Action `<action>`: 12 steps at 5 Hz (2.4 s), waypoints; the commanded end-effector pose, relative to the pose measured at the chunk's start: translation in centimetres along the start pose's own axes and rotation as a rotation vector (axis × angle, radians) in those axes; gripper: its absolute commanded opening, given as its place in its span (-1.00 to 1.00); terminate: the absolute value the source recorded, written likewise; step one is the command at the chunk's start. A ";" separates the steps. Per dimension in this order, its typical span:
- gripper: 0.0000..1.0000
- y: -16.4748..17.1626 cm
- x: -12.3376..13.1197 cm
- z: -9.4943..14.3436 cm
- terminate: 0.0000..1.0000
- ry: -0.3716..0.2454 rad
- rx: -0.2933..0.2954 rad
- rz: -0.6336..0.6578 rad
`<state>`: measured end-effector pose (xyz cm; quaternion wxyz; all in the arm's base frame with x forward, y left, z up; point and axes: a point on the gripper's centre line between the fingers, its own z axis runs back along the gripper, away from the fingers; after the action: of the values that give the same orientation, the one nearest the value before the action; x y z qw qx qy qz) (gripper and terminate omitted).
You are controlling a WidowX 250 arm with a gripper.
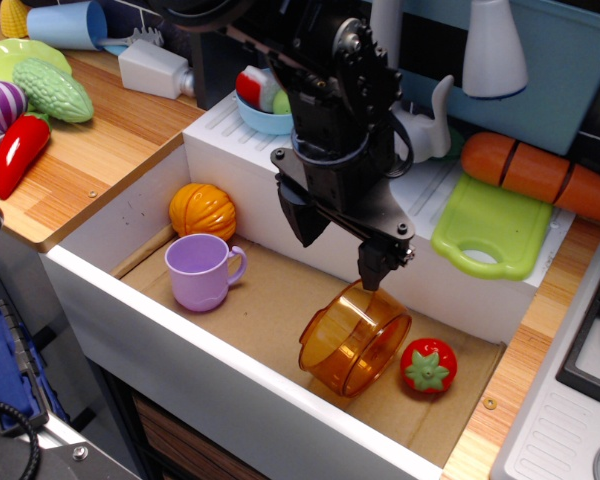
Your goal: Flip orange pot upright in sink
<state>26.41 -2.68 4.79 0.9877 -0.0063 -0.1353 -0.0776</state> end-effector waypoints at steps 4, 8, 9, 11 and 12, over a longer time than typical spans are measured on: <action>1.00 0.0 -0.1 -2.0 -1.00 0.010 -0.158 0.116; 1.00 0.3 -0.9 -4.8 -1.00 -0.014 -0.329 0.224; 1.00 -0.5 -0.8 -5.1 -1.00 -0.017 -0.331 0.236; -1.00 -1.6 -1.1 -6.2 -1.00 -0.034 -0.386 0.293; -1.00 -1.9 -1.1 -6.3 -1.00 -0.043 -0.370 0.296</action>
<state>25.65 -4.66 -2.08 0.9795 -0.1733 -0.0918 0.0459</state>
